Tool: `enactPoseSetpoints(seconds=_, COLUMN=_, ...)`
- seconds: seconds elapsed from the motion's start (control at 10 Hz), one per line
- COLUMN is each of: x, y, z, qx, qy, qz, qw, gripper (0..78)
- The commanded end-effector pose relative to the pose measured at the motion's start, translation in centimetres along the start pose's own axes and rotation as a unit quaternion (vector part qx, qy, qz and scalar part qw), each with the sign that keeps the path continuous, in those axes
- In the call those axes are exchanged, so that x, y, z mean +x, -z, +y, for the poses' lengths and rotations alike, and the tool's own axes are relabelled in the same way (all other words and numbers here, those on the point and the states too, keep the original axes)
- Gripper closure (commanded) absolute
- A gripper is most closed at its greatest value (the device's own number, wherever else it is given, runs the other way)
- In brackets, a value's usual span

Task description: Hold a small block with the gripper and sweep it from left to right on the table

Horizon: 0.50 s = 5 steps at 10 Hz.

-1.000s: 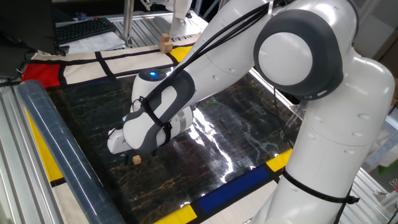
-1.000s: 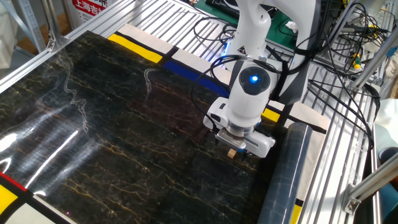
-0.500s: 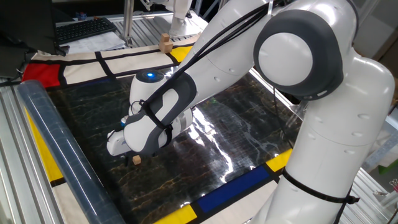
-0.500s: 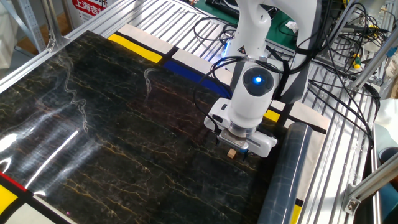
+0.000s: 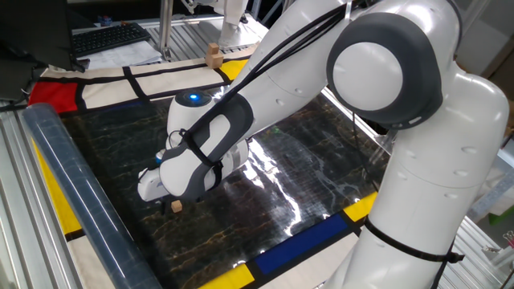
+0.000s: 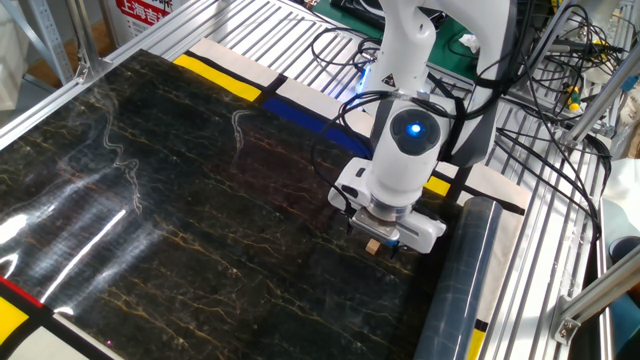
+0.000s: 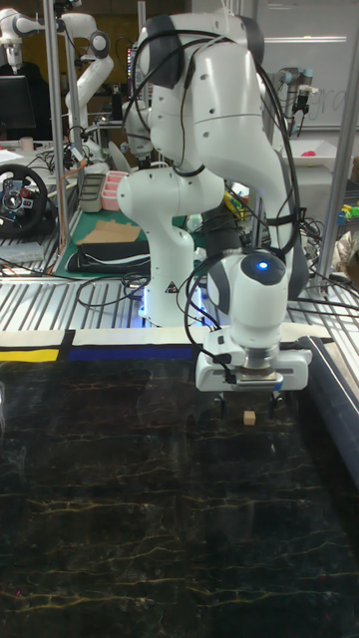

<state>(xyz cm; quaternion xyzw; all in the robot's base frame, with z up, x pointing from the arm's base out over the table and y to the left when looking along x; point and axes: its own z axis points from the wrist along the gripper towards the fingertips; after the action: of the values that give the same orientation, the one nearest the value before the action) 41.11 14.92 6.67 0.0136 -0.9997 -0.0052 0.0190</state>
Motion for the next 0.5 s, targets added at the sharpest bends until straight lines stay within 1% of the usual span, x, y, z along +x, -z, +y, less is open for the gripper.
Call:
enactPoseSetpoints(seconds=0.1, x=-0.09, y=0.09, z=0.04, qx=-0.001, qy=0.0, qz=-0.001, qw=1.0, gripper=0.1)
enactPoseSetpoints(seconds=0.5, x=0.03, y=0.38, z=-0.07, qx=-0.003, qy=-0.003, qz=-0.003, qw=1.0, gripper=0.1)
